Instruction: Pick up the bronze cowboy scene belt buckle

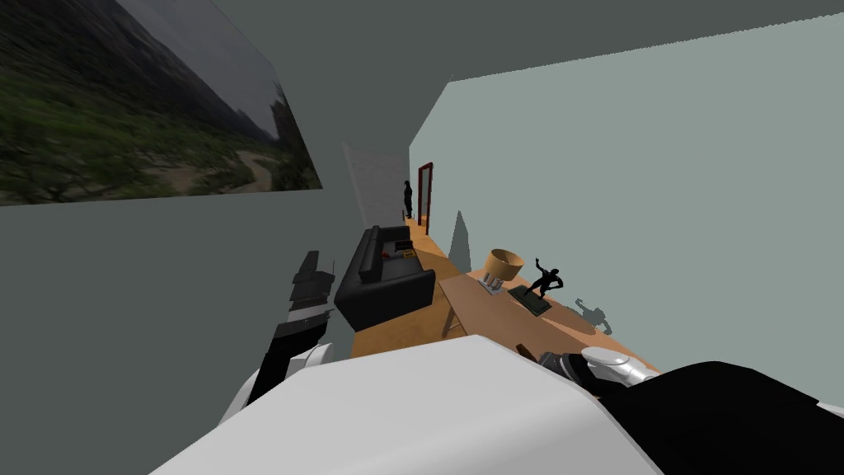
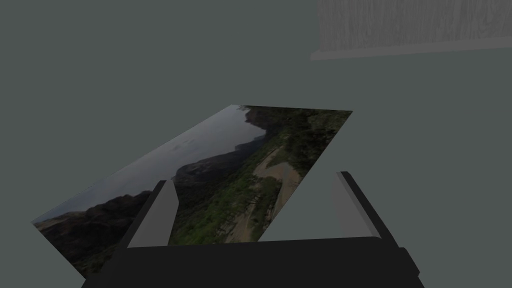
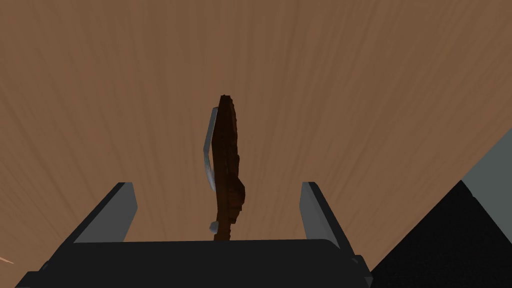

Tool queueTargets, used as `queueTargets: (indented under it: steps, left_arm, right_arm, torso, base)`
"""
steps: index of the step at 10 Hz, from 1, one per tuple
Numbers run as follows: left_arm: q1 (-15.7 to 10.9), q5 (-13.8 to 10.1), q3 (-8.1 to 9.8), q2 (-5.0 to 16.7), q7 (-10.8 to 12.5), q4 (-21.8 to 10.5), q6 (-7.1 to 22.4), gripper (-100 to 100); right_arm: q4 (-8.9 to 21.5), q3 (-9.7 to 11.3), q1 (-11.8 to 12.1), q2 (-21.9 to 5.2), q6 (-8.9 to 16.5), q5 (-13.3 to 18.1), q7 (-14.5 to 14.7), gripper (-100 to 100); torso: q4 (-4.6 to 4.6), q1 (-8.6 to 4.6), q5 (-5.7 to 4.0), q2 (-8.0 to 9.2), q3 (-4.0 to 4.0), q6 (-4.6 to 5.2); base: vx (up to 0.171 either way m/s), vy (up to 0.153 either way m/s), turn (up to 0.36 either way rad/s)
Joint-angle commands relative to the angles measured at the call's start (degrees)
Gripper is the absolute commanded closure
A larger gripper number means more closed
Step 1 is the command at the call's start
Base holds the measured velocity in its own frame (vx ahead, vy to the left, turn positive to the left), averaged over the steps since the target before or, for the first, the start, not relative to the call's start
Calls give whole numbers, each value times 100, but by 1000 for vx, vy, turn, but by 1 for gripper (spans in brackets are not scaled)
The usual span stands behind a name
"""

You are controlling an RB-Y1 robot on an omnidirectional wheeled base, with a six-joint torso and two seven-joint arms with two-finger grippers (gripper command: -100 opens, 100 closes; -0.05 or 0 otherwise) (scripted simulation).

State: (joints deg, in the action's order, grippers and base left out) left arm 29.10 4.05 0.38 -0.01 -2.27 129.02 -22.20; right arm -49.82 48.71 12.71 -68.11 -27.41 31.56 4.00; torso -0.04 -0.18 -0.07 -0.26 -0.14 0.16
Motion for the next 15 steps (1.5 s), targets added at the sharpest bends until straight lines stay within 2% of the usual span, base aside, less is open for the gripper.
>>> queueTargets:
  steps: [1,2,3,4,6,7,9,10,11,12,15]
  left_arm:
    - [0,0,0,0,0,0,0,0]
    - [0,0,0,0,0,0,0,0]
    - [0,0,0,0,0,0,0,0]
    - [0,0,0,0,0,0,0,0]
    - [0,0,0,0,0,0,0,0]
    - [0,0,0,0,0,0,0,0]
    - [0,0,0,0,0,0,0,0]
    - [0,0,0,0,0,0,0,0]
    - [0,0,0,0,0,0,0,0]
    - [0,0,0,0,0,0,0,0]
    - [0,0,-1,0,0,0,0,0]
  right_arm:
    - [-286,151,7,-67,266,-57,-61,-100]
    - [-328,151,7,-67,266,-57,-61,-100]
    - [-519,279,18,-124,490,-107,-109,-100]
    - [-593,279,18,-124,494,-107,-109,-100]
    - [-991,537,40,-240,887,-209,-204,-100]
    - [-1124,537,40,-240,949,-209,-204,-100]
    - [-1526,794,62,-356,1349,-311,-299,-100]
    - [-1654,794,62,-356,1404,-311,-299,-100]
    - [-1595,789,57,-354,1368,-299,-303,-100]
    - [-1612,796,55,-355,1393,-300,-310,100]
    - [-1619,794,51,-353,1381,-300,-307,100]
  torso:
    - [0,0,0,0,0,0]
    - [0,-2,0,0,0,1]
    - [0,1,0,-1,-1,0]
    - [-1,0,1,-2,-1,1]
    - [0,0,0,0,0,1]
    - [-1,-7,-1,-2,-1,1]
    - [0,-2,0,-1,-1,1]
    - [-1,-10,-1,-4,-2,1]
    - [-1,-6,-2,-3,-2,-1]
    - [0,5,1,-1,-1,0]
    - [-2,-1,-4,1,0,4]
  base:
    - [1,-44,-20]
    - [6,-35,-9]
    - [11,-39,-23]
    - [7,-32,-9]
    - [7,-52,-23]
    - [7,-47,-9]
    - [12,-57,-26]
    - [11,-56,-9]
    - [2,-19,4]
    - [0,0,0]
    - [0,0,0]
